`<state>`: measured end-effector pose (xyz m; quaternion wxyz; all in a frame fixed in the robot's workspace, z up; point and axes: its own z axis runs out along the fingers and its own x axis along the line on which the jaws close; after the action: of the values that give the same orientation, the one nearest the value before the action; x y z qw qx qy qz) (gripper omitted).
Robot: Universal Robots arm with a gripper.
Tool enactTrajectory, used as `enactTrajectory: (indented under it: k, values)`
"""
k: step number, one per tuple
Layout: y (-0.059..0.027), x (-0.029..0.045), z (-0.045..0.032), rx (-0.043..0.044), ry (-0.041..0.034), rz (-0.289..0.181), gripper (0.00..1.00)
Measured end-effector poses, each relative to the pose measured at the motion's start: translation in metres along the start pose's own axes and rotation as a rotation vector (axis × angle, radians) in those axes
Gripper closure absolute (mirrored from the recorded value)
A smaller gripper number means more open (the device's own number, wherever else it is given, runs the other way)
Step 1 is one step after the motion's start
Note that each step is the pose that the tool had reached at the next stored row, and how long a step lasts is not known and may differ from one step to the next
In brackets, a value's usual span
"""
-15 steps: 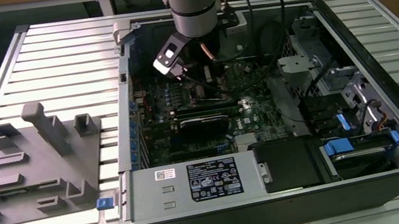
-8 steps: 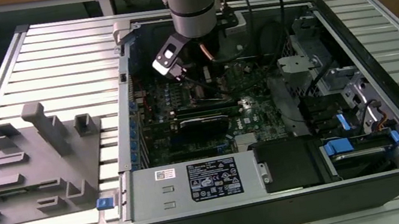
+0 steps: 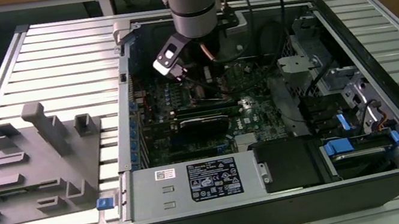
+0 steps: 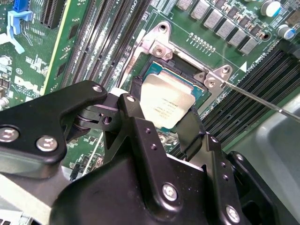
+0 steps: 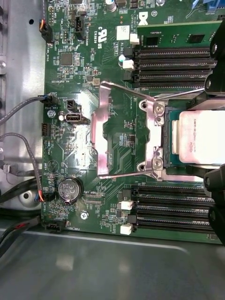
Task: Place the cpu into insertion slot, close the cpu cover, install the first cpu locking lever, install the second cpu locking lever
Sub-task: 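Place the cpu into insertion slot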
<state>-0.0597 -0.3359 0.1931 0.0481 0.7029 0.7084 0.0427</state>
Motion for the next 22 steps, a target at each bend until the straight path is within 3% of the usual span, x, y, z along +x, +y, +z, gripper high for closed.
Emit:
enactTrajectory:
  k: [22]
  values:
    - [0.0004,0.0000,0.0018,0.0000,-0.0001,0.000,0.46]
